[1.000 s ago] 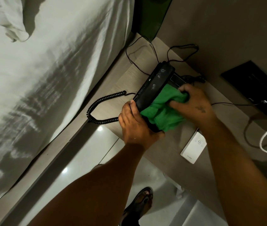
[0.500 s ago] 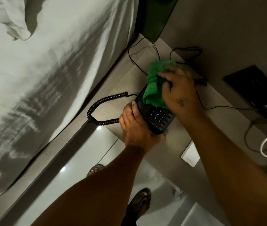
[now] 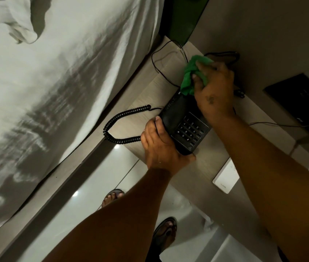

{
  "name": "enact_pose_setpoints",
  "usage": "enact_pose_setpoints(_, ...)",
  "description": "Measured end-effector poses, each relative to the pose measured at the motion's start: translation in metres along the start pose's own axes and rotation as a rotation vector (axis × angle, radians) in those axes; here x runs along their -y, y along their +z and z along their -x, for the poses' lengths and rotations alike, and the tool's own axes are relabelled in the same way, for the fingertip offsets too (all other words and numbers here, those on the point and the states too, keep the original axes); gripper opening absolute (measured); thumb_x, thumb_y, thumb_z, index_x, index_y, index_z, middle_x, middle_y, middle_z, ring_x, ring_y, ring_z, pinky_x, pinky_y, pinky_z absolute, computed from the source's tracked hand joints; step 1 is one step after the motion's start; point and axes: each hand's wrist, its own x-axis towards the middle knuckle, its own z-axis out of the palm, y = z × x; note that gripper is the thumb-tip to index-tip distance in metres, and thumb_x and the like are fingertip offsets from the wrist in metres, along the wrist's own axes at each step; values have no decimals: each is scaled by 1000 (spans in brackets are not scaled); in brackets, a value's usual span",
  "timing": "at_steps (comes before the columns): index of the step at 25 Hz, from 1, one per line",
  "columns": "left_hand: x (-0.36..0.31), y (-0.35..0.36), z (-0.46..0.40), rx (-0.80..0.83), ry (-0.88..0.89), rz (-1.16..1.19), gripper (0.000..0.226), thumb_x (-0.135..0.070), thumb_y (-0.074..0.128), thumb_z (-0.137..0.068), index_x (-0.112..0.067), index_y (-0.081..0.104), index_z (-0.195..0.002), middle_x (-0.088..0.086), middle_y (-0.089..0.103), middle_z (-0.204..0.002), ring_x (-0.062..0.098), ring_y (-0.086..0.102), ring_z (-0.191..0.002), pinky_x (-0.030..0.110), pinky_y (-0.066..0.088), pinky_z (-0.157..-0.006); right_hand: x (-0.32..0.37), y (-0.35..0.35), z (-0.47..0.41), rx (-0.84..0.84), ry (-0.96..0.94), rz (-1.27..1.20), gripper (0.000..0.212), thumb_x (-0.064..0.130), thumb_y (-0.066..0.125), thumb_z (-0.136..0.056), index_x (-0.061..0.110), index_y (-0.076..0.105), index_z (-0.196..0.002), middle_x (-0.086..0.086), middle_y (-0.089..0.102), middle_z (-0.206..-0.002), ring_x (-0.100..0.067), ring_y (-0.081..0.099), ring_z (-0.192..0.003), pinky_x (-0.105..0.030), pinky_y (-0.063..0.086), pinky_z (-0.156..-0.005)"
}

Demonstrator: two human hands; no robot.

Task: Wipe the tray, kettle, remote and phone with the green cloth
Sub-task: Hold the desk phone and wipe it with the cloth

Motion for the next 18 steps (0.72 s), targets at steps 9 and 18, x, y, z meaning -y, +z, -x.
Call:
enact_pose_setpoints(9,2,1,0,13,14,-2,140,-78,70,-49,1,15,-151,22,31,-150,38,32,-141,55,24,-118,-5,2,59,20,-183,86,35,29,55,-91,30,58,-126,-9,49,-131,-32,41,-116,-34,44,-76)
enact_pose_setpoints(18,0,0,1,15,19,-31,138,-78,66,-51,4,16,-150,24,31,-150,39,30,-142,55,22,-118,-14,2,62,70,-159,-29,38,26,60,-87,33,58,-124,-9,48,-130,-32,41,-115,-34,46,-80)
